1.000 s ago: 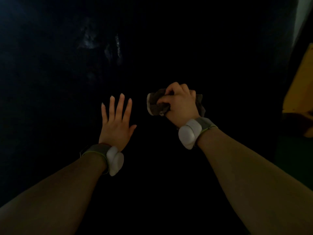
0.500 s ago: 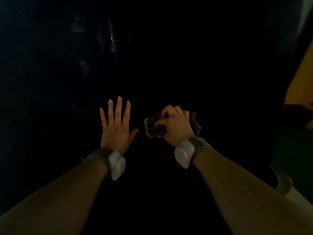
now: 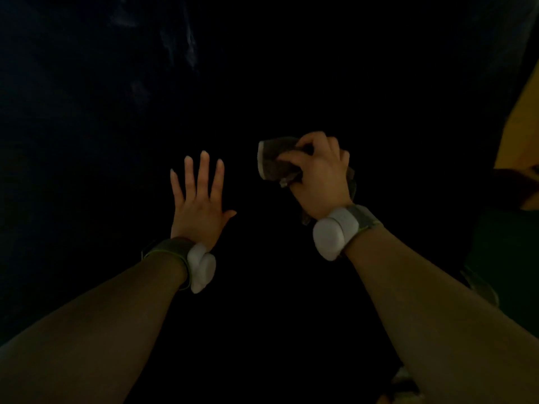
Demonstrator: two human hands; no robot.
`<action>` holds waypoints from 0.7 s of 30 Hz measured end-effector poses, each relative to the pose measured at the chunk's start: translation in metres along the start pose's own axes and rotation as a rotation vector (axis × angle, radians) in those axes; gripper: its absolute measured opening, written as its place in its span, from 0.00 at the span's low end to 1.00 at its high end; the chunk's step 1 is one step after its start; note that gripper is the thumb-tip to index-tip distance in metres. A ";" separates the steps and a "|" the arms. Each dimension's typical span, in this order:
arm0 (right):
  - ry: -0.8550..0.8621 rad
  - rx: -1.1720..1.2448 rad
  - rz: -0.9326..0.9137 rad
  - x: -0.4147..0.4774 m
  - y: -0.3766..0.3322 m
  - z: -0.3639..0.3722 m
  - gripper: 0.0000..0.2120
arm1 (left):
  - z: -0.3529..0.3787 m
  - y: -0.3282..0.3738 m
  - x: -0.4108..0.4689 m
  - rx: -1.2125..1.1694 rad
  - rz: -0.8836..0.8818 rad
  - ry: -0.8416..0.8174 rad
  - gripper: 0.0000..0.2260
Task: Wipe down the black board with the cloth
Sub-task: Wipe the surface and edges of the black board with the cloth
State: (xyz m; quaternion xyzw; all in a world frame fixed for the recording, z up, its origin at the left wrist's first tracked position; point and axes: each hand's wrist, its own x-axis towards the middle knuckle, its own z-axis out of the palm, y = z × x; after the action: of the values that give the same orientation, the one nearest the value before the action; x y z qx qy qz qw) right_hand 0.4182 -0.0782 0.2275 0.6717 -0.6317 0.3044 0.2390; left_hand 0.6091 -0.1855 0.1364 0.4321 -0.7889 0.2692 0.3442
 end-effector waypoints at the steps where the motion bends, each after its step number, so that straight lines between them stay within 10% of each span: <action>1: -0.042 -0.049 0.014 -0.004 0.002 0.007 0.16 | 0.001 0.000 -0.001 0.005 0.005 0.012 0.46; 21: -0.213 0.042 -0.062 -0.091 0.005 0.114 0.10 | 0.038 0.017 -0.071 -0.013 -0.027 -0.032 0.40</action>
State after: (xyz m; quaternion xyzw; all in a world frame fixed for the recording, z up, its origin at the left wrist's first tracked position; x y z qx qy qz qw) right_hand 0.4235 -0.0954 0.0830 0.7242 -0.6259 0.2373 0.1656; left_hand 0.6101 -0.1692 0.0554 0.4449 -0.7901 0.2521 0.3379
